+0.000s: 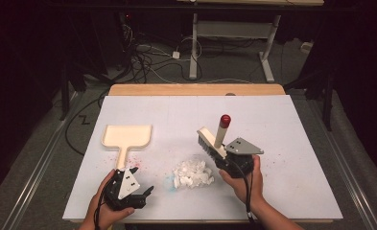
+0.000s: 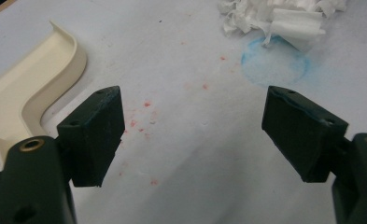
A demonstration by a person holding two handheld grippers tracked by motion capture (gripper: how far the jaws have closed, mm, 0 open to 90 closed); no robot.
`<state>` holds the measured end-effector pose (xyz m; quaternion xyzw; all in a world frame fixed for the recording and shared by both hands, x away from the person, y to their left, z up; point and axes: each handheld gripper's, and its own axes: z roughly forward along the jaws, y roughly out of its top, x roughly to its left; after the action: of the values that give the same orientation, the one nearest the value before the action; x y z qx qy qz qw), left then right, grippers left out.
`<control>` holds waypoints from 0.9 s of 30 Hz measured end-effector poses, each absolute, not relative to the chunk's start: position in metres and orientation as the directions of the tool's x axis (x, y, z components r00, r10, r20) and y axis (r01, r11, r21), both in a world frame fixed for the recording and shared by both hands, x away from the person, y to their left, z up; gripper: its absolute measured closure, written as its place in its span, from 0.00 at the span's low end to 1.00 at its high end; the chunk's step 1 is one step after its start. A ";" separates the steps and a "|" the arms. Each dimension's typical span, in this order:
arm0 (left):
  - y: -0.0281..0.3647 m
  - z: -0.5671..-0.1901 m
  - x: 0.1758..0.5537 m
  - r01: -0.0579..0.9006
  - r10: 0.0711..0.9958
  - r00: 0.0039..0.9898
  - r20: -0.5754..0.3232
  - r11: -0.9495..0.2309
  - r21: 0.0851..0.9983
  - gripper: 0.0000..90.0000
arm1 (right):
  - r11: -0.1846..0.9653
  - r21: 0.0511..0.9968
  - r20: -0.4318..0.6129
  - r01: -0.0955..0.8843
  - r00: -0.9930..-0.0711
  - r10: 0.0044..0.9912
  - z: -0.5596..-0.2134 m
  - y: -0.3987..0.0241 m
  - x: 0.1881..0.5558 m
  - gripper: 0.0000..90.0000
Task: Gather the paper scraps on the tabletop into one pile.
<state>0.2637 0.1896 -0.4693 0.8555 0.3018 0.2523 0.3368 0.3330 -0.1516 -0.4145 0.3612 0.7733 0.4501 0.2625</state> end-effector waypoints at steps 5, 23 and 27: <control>0.191 -0.469 0.263 0.342 0.686 0.688 0.236 -0.593 0.729 0.23 | 0.343 0.890 -0.093 0.299 -0.618 0.781 -0.402 -0.166 0.331 0.75; 0.191 -0.470 0.265 0.352 0.692 0.684 0.232 -0.591 0.726 0.23 | 0.429 0.851 -0.096 0.302 -0.714 0.694 -0.375 -0.253 0.303 0.75; 0.190 -0.470 0.265 0.352 0.689 0.685 0.235 -0.596 0.722 0.23 | 0.496 0.795 -0.045 0.349 -0.782 0.622 -0.374 -0.268 0.295 0.75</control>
<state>0.2654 0.1897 -0.4703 0.8562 0.3041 0.2547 0.3311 0.2947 -0.2677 -0.3739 0.2859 0.8490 0.4125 0.1653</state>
